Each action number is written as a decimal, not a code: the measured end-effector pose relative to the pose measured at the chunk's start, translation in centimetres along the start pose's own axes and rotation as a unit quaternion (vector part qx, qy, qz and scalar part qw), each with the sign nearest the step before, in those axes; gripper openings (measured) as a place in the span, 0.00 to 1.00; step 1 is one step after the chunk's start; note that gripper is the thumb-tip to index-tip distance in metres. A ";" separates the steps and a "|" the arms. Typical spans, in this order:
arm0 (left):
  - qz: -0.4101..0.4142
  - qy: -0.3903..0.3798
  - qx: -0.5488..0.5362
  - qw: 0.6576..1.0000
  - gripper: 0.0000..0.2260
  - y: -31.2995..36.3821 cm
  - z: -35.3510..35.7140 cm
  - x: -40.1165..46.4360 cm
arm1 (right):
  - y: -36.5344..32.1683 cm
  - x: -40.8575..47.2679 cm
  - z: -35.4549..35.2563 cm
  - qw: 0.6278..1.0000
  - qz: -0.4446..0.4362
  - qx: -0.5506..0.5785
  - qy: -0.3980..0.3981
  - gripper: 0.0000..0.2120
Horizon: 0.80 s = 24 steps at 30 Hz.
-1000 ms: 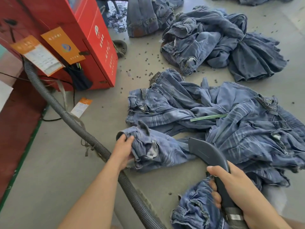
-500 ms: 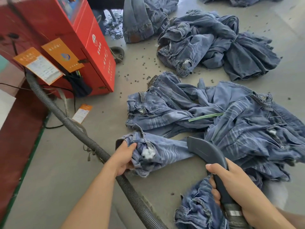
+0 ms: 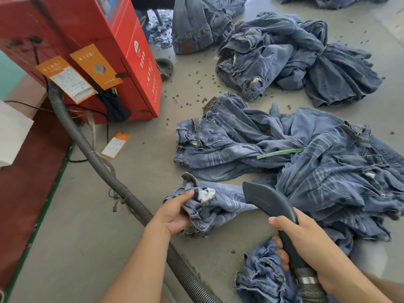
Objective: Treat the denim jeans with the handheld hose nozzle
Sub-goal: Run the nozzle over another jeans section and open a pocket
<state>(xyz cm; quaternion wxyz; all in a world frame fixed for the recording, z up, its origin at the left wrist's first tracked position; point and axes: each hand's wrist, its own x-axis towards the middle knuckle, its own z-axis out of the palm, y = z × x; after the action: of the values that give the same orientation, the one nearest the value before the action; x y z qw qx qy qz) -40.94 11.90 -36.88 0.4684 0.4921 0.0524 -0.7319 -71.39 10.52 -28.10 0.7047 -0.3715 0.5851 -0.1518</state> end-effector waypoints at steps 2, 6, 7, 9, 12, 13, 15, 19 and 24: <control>0.015 -0.049 -0.044 0.998 0.17 0.6 0.2 -0.5 | -0.3 -0.4 0.3 1.000 -0.004 -0.008 -0.002 0.09; 0.040 -0.065 -0.170 0.983 0.15 0.9 1.7 -0.9 | -0.1 -1.0 2.4 0.998 -0.034 -0.043 -0.031 0.08; 0.053 -0.058 -0.180 0.980 0.13 0.9 2.1 -0.9 | 0.0 -1.2 3.0 0.997 -0.042 -0.056 -0.037 0.08; 0.079 -0.040 -0.160 0.983 0.11 0.8 2.6 -0.9 | 0.3 -1.6 4.3 0.994 -0.052 -0.085 -0.043 0.13; 0.100 -0.014 -0.105 0.989 0.08 0.5 3.2 -0.5 | 0.6 -1.5 5.4 0.989 -0.064 -0.130 -0.040 0.16; 0.101 -0.010 -0.091 0.991 0.08 0.3 3.4 -0.4 | 0.6 -1.3 5.6 0.985 -0.069 -0.152 -0.040 0.13; 0.097 -0.006 -0.075 0.992 0.10 0.2 3.9 -0.1 | 0.1 -0.6 6.2 0.979 -0.076 -0.184 -0.043 0.11; 0.096 0.001 -0.097 0.991 0.12 0.6 3.7 0.1 | -0.1 1.1 5.4 0.980 -0.101 -0.161 0.055 0.09; 0.089 -0.038 -0.073 0.993 0.16 0.4 4.5 -0.3 | 0.4 -1.1 4.6 0.979 -0.100 -0.170 0.048 0.09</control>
<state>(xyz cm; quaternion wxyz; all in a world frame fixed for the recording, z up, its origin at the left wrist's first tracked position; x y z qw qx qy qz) -43.62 9.47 -34.17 0.5678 0.4309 0.0436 -0.7000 -67.46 13.10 -27.39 0.5837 -0.5344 0.5955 -0.1377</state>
